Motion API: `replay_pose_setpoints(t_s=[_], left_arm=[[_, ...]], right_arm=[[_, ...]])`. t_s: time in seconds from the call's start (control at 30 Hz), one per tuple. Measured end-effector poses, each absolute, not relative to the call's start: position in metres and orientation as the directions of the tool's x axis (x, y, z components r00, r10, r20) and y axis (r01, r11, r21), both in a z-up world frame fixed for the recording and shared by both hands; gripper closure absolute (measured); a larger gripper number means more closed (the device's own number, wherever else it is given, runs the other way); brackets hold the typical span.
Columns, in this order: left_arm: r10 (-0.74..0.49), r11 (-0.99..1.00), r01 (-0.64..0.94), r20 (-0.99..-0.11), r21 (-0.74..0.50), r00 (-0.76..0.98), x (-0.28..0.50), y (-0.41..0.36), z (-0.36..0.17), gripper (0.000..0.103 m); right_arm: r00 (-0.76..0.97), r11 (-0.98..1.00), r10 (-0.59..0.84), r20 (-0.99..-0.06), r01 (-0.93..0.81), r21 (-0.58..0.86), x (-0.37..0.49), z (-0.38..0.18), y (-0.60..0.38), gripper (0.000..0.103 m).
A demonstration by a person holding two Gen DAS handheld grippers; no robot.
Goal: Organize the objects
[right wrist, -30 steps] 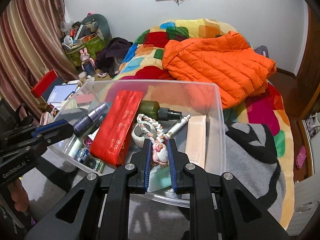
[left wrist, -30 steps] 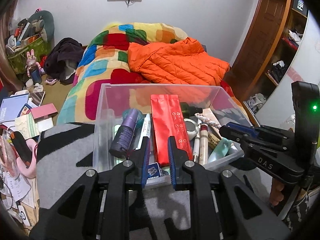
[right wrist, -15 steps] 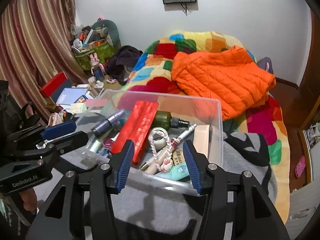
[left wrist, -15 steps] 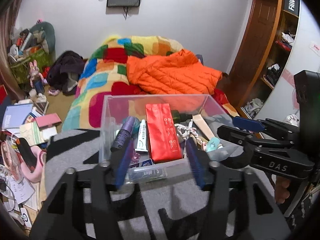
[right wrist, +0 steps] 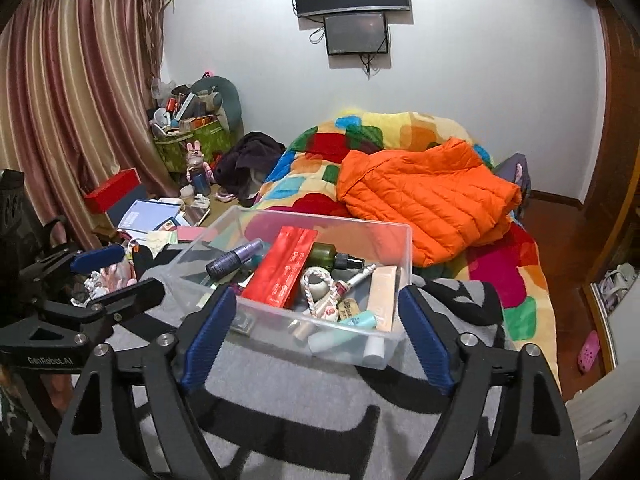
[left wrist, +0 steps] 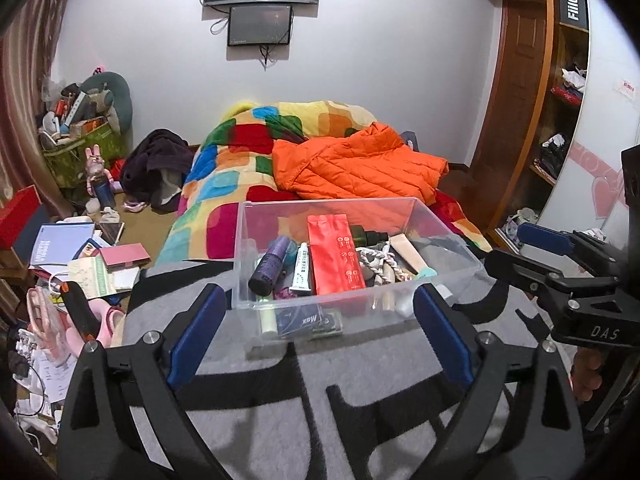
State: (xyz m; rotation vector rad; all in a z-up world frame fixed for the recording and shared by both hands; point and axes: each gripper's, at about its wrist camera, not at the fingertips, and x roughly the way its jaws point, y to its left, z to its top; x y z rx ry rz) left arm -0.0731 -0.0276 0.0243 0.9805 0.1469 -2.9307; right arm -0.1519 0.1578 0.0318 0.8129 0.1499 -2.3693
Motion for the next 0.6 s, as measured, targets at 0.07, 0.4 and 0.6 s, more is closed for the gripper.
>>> replay_pose_setpoints(t_s=[0.07, 0.4, 0.6], left_arm=[[-0.019, -0.994, 0.078, -0.6, -0.073, -0.799, -0.068, -0.025, 0.022, 0.007], [-0.004, -0.994, 0.07, -0.611, -0.084, -0.792, -0.055, -0.017, 0.009, 0.006], [0.005, -0.992, 0.074, -0.625, -0.099, -0.78, -0.056, -0.018, 0.002, 0.006]], right_arm=[[-0.616, -0.802, -0.518, -0.593, 0.592, 0.086, -0.147, 0.028, 0.159, 0.021], [-0.598, -0.803, -0.524, -0.606, 0.584, 0.117, -0.13, 0.014, 0.168, 0.021], [-0.59, -0.805, -0.519, -0.618, 0.58, 0.123, -0.128, 0.009, 0.167, 0.021]])
